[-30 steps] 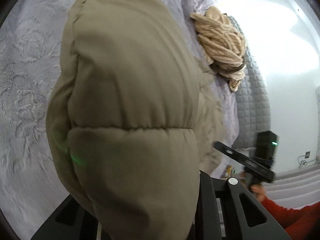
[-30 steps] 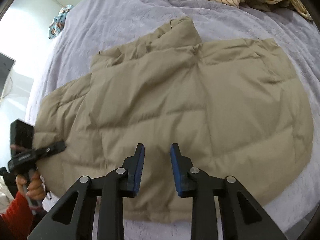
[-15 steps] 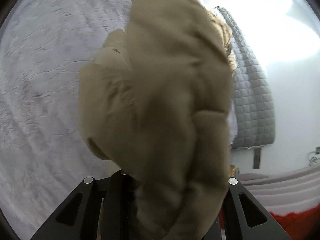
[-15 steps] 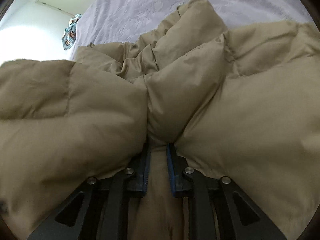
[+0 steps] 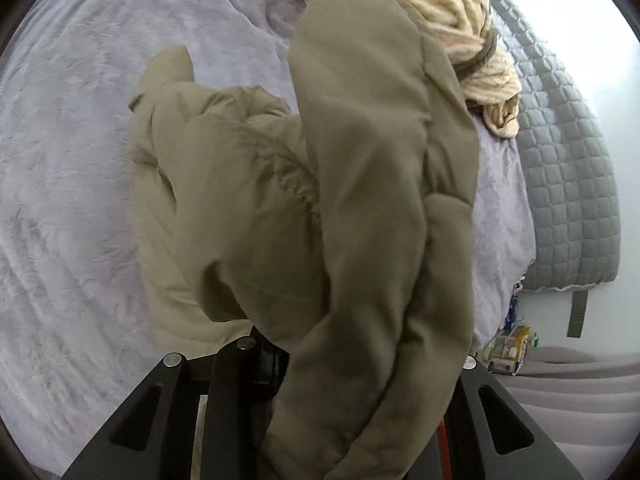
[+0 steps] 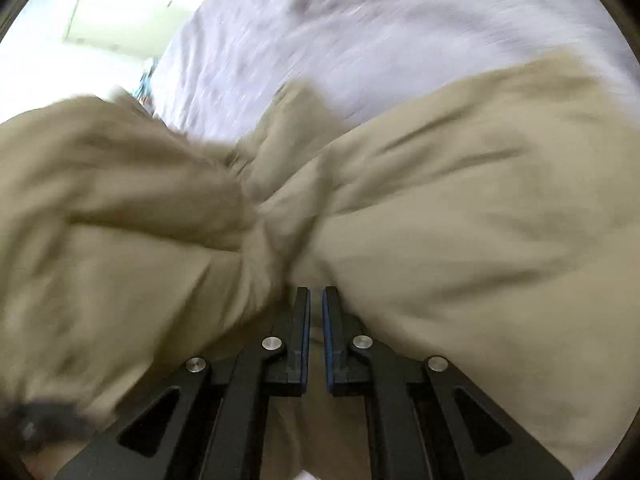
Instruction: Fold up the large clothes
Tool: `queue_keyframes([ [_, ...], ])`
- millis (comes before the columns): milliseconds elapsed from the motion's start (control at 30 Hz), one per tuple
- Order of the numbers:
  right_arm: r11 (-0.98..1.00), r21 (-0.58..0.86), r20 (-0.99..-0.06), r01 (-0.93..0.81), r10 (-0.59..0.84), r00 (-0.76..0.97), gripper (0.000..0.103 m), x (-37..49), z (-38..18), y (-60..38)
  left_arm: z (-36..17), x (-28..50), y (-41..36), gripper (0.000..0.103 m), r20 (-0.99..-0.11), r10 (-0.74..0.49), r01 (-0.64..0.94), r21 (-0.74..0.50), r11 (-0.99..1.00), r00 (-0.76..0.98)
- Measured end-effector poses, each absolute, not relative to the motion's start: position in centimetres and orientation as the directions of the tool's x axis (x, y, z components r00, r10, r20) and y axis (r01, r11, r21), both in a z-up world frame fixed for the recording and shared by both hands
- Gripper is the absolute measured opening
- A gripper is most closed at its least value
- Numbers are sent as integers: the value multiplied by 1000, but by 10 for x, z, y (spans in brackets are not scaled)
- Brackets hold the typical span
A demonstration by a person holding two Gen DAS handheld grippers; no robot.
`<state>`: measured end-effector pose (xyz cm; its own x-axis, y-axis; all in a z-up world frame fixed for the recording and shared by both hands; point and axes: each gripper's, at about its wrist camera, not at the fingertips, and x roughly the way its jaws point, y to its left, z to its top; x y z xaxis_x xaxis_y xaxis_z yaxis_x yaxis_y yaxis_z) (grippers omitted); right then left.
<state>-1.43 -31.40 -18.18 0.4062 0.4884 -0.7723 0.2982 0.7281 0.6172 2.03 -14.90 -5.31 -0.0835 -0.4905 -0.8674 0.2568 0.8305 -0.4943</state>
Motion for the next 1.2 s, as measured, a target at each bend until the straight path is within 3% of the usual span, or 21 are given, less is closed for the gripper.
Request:
queue_keyframes([
  [67,701,619,-773,354,464,433,7,-37,-180,-341,-60,17,-172,37,-864,-493,262,-501,825,-100],
  [133,659,626,-772,416,447,453,7,-64,-184,-365,-72,13,-196,56,-832,-535,252,-554,793,-146],
  [233,597,644,-761,478,432,485,7,-96,-190,-387,-97,13,-226,69,-763,-602,267,-646,715,-235],
  [367,572,641,-763,511,404,505,9,-122,-185,-410,-123,10,-251,79,-682,-647,319,-731,602,-342],
  [400,576,635,-768,515,397,503,19,-125,-183,-411,-130,13,-256,79,-671,-653,329,-741,585,-350],
  [433,580,626,-775,522,384,502,40,-134,-179,-411,-135,17,-260,79,-663,-660,337,-748,572,-354],
  [500,582,623,-774,522,365,517,61,-147,-171,-409,-143,19,-267,79,-659,-665,341,-752,564,-352],
  [633,584,670,-721,458,366,589,63,-181,-136,-404,-154,26,-284,79,-668,-659,330,-744,581,-345],
  [700,609,679,-702,409,375,606,78,-191,-118,-397,-167,37,-301,79,-682,-647,339,-731,592,-341],
  [767,637,681,-690,361,396,605,82,-197,-108,-387,-169,36,-304,79,-700,-630,363,-714,599,-336],
  [867,672,662,-700,334,395,595,82,-181,-103,-372,-167,31,-306,79,-732,-600,400,-680,614,-323],
  [967,712,573,-770,405,298,564,78,-154,-111,-367,-145,25,-303,79,-797,-550,490,-593,639,-248],
  [1033,709,548,-786,444,253,565,15,-151,-115,-373,-117,22,-297,79,-836,-537,585,-491,645,-109],
  [1200,657,484,-849,578,193,492,13,-168,-142,-400,-78,41,-249,78,-849,-473,598,-257,759,236],
])
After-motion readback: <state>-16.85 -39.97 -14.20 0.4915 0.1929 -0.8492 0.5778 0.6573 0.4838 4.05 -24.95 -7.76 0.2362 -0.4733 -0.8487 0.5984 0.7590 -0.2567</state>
